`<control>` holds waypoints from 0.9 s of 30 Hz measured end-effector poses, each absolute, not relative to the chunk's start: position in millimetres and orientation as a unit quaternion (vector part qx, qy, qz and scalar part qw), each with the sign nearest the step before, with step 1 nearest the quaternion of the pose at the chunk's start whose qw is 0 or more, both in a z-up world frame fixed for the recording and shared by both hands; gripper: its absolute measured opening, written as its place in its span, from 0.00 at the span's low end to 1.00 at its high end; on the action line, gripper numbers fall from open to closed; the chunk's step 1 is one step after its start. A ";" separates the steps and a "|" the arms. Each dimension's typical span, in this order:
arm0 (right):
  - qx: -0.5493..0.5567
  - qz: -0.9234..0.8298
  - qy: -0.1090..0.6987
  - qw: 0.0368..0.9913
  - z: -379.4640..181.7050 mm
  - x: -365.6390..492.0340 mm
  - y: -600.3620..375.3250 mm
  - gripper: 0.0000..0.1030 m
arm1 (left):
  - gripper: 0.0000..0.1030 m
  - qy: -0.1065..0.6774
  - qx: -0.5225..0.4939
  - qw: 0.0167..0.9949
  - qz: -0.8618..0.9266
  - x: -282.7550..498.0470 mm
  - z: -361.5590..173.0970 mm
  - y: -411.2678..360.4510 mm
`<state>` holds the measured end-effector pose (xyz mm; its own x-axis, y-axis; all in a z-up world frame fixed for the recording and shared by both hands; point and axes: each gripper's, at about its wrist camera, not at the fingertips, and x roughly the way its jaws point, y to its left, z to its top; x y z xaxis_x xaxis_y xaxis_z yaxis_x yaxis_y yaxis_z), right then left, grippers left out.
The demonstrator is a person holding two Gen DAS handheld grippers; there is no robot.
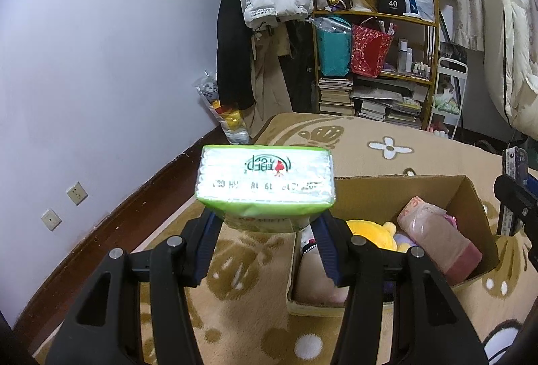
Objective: Organize soft objects
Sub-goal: 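Carry the black Face pack into the box with the right tool and release it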
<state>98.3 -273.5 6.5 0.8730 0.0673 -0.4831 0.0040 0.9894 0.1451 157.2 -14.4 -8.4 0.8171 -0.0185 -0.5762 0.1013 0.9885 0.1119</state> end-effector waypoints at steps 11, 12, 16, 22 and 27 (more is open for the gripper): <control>0.051 0.023 0.260 0.964 2.0 111.7 -268.6 0.50 | 0.50 0.311 0.074 0.947 -0.046 164.7 -21.7 -25.0; 0.049 0.024 0.261 0.964 1.8 113.7 -267.0 0.50 | 0.50 0.312 0.077 0.946 -0.047 165.2 -23.5 -27.0; 0.042 0.027 0.268 0.962 -3.1 118.1 -263.7 0.50 | 0.50 0.318 0.089 0.943 -0.050 166.7 -28.5 -32.7; 0.036 0.029 0.279 0.959 -9.5 123.7 -263.4 0.50 | 0.51 0.322 0.096 0.941 -0.048 167.6 -32.5 -36.4; 0.044 0.029 0.283 0.958 -11.4 125.2 -265.8 0.51 | 0.64 0.309 0.101 0.945 -0.039 165.0 -28.4 -36.3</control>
<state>125.2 -265.8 -11.4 0.8377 0.0798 -0.5403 -0.0303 0.9945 0.1001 165.0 -36.3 -28.4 0.8055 -0.0109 -0.5925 0.1355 0.9767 0.1662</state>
